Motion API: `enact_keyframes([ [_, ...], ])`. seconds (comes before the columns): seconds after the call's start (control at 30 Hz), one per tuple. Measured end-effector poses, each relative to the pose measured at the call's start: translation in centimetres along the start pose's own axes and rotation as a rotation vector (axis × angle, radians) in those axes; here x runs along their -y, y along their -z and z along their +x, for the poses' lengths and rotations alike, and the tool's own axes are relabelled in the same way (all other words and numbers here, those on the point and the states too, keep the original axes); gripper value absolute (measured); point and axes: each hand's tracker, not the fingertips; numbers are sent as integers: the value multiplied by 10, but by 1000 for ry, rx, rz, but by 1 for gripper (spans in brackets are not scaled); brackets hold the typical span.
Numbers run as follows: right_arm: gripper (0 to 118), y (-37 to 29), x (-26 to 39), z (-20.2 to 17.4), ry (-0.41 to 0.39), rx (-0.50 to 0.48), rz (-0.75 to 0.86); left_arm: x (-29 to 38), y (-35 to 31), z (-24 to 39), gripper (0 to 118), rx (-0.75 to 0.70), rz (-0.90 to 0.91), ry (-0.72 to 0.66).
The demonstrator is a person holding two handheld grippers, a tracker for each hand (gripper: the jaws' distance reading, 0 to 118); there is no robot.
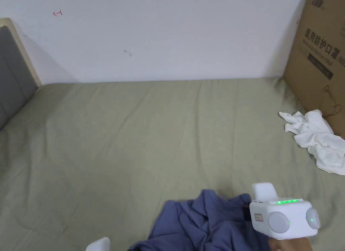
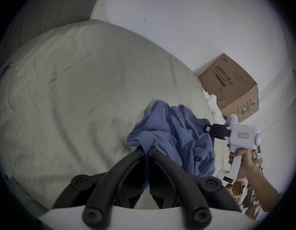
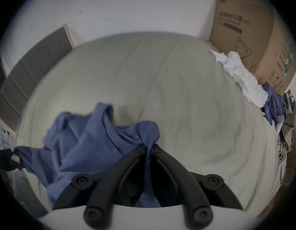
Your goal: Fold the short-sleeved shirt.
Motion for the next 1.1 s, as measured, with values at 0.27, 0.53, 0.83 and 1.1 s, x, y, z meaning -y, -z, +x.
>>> enact_keyframes([
  [0.27,6,-115,-35,22,78,-63,287,-14,-19,16,8,109,95,-1],
  [0.53,6,-218,-88,38,133,-43,540,-87,-46,44,8,147,225,54],
  [0.83,6,-257,-157,47,118,25,636,-220,-96,76,8,103,420,115],
  [1.1,6,-250,-199,34,96,93,642,-296,-129,99,8,47,531,177],
])
